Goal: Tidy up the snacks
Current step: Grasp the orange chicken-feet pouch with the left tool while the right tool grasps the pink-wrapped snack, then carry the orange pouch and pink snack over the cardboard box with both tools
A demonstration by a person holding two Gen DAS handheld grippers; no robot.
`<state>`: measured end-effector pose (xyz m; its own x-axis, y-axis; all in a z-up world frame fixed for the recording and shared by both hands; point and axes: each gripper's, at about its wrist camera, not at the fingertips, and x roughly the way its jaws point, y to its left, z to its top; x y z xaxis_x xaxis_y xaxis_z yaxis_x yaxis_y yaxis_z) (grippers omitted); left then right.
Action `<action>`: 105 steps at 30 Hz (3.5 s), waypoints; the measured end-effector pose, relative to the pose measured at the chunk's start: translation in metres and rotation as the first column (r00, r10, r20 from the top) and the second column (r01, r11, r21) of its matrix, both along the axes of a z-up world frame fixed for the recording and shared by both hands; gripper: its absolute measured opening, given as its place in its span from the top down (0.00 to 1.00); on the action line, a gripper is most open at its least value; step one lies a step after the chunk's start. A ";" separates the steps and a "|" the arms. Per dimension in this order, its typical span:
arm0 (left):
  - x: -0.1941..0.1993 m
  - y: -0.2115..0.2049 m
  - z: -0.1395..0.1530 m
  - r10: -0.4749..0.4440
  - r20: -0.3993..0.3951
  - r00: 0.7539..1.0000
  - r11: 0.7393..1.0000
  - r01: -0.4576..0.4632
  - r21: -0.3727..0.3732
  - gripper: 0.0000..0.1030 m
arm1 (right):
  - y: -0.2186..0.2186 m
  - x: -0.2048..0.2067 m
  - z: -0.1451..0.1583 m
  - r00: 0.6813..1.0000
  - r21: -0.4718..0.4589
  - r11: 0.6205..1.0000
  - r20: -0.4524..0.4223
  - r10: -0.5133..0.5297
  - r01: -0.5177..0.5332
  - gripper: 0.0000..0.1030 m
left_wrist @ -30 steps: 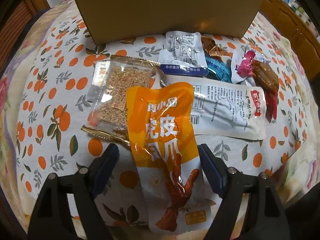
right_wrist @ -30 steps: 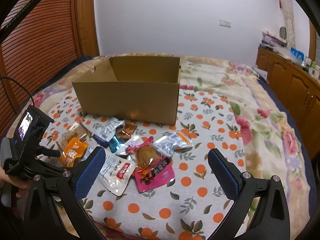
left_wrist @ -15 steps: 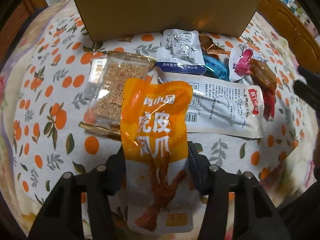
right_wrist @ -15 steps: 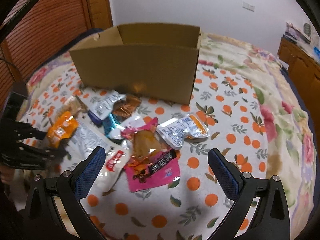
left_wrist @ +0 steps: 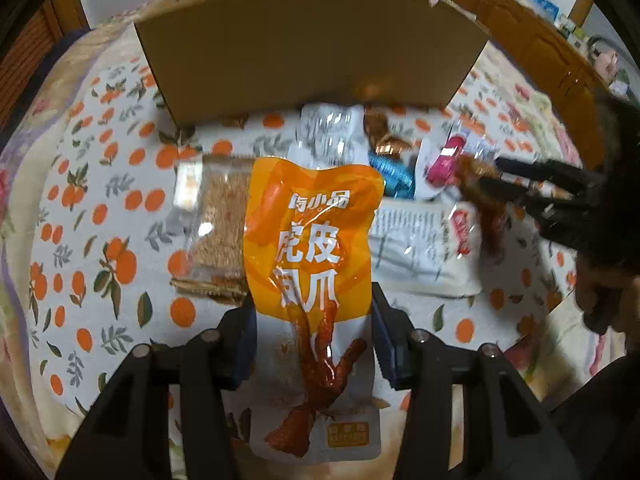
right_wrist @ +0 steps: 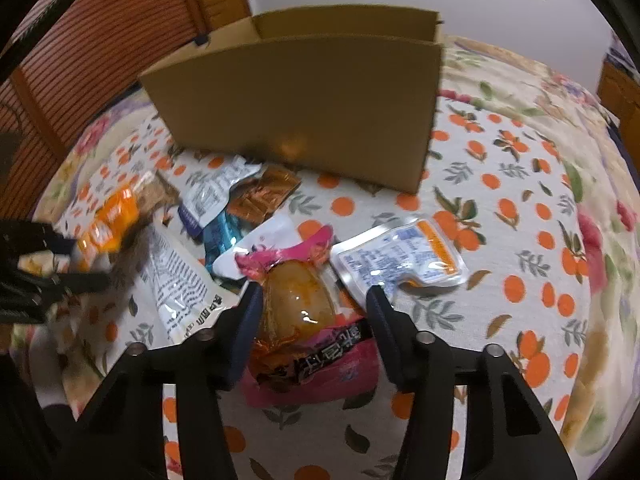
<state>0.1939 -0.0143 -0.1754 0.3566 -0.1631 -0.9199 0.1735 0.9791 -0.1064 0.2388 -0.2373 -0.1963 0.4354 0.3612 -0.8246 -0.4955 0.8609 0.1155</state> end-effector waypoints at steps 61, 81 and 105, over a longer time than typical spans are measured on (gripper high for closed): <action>0.020 -0.003 0.109 -0.006 0.319 0.948 0.998 0.025 -0.057 0.53 | -0.004 0.008 0.095 0.988 0.172 0.985 0.154 0.007 -0.034 0.62; 0.121 0.006 0.148 -0.022 0.427 0.904 0.999 0.037 -0.025 0.53 | 0.021 0.052 0.138 0.968 0.149 0.987 0.251 0.018 -0.057 0.61; 0.195 0.038 0.096 0.052 0.361 0.931 0.997 -0.028 -0.071 0.51 | 0.070 0.157 0.107 0.976 0.066 0.998 0.216 -0.016 0.002 0.60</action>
<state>0.3884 0.0237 -0.0791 0.6709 -0.1958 -0.7153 0.1725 0.9793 -0.1063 0.3954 -0.1669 -0.0888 0.6045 0.4062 -0.6853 -0.5070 0.8597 0.0623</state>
